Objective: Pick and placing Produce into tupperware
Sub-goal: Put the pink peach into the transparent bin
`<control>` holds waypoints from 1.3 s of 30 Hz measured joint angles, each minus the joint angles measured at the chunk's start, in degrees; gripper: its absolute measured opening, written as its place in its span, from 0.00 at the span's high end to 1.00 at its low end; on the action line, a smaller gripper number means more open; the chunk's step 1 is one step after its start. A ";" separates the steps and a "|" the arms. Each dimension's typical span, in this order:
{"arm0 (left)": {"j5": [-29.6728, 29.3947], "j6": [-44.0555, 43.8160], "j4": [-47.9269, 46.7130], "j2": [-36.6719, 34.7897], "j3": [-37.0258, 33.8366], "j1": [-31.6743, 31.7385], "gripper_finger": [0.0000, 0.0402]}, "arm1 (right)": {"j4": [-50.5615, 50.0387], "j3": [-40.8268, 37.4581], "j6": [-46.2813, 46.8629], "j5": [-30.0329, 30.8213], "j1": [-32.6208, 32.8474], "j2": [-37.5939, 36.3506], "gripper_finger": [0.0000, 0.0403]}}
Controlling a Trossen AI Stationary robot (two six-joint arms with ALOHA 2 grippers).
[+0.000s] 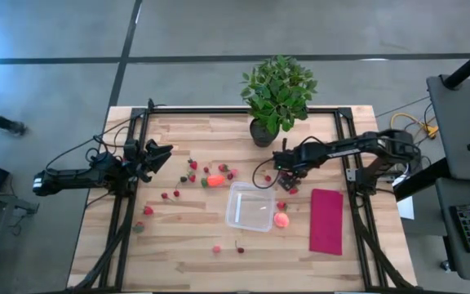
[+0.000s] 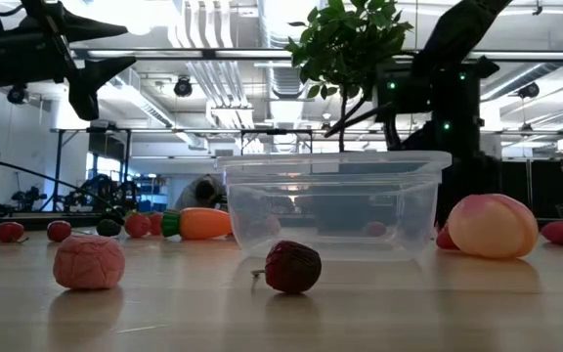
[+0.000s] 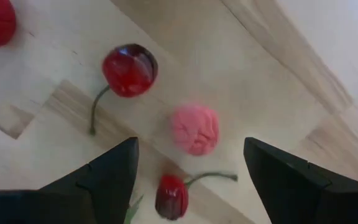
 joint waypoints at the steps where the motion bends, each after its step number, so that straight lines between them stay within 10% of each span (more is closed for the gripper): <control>1: 0.00 -0.01 -0.01 0.00 -0.02 0.00 0.53 | 0.64 -0.02 -0.37 0.28 0.00 0.29 0.31; 39: 0.00 -1.49 0.10 -0.02 0.00 0.02 0.53 | -1.97 0.85 1.99 -5.37 -0.14 -3.04 0.81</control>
